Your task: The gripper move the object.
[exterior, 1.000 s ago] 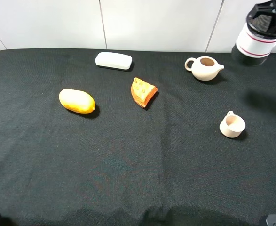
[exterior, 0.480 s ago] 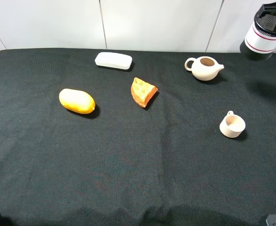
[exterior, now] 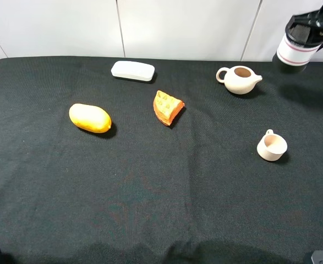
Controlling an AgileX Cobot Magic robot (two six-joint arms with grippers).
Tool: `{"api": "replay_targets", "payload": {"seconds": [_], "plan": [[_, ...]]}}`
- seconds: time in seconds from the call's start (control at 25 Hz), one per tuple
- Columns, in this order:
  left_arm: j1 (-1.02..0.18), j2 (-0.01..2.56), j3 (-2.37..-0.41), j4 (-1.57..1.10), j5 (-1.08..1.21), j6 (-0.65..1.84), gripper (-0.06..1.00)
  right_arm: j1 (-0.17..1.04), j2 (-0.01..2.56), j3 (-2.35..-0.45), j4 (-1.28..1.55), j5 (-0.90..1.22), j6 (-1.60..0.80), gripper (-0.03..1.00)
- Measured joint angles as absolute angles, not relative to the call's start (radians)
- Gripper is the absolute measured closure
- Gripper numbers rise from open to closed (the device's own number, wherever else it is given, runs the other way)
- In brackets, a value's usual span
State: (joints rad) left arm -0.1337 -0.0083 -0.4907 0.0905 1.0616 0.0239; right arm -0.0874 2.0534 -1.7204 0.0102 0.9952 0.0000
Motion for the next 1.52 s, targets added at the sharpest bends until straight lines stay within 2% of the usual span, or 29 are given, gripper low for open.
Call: {"api": "replay_targets", "payload": {"seconds": [0.52, 0.8, 1.04, 1.52], "plan": [[-0.134, -0.008, -0.491, 0.090, 1.062, 0.024, -0.05, -0.087, 2.186, -1.725, -0.063, 0.943, 0.000, 0.88], [-0.134, -0.008, -0.491, 0.090, 1.062, 0.024, -0.05, -0.129, 2.218, -1.725, -0.068, 0.913, 0.000, 0.88], [-0.134, -0.008, -0.491, 0.090, 1.062, 0.024, -0.05, -0.178, 2.221, -1.725, 0.000, 0.912, 0.000, 0.88], [-0.134, -0.008, -0.491, 0.090, 1.062, 0.024, -0.05, -0.180, 2.221, -1.725, 0.068, 0.915, 0.000, 0.88]]}}
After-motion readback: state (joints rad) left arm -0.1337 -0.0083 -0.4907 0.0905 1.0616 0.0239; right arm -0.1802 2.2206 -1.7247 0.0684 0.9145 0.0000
